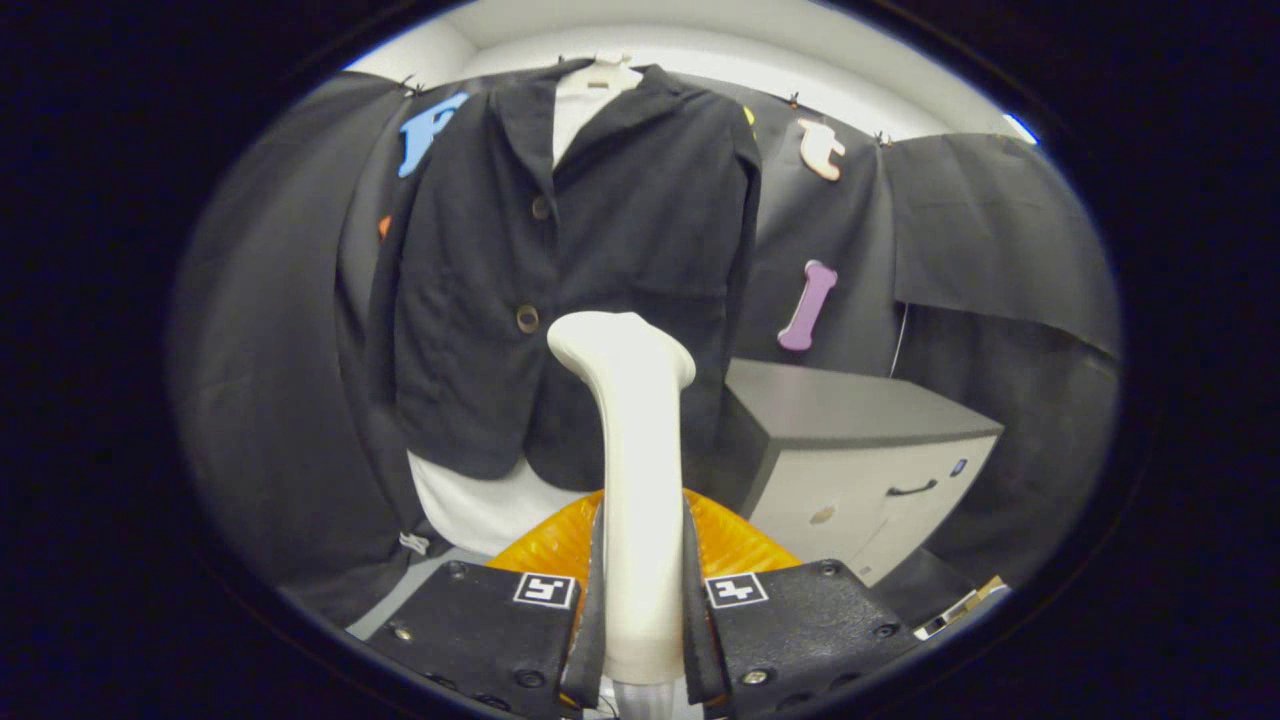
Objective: Iron the clothes twice with a garment steamer, once on the left side and once on the right side.
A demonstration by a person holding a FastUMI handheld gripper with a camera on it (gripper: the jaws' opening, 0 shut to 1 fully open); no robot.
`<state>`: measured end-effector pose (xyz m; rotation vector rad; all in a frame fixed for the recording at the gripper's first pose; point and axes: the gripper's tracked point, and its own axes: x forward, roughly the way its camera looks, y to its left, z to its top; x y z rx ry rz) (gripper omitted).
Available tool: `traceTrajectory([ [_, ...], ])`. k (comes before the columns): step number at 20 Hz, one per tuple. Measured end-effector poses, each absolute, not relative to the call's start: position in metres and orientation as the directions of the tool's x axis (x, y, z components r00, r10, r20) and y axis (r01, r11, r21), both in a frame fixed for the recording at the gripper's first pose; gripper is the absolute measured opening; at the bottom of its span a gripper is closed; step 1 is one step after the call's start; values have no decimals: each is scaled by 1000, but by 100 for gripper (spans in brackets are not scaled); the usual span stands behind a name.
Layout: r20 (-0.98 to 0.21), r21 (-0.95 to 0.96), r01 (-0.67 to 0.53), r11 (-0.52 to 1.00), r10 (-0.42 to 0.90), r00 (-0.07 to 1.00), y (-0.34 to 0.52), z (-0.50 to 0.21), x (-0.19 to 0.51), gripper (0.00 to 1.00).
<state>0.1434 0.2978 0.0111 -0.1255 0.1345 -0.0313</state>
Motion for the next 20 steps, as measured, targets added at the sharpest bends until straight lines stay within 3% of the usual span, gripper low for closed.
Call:
traceTrajectory([
  [10,297,-101,-91,991,117,948,391,225,156,34],
  [20,446,-175,-89,981,159,881,458,323,223,34],
])
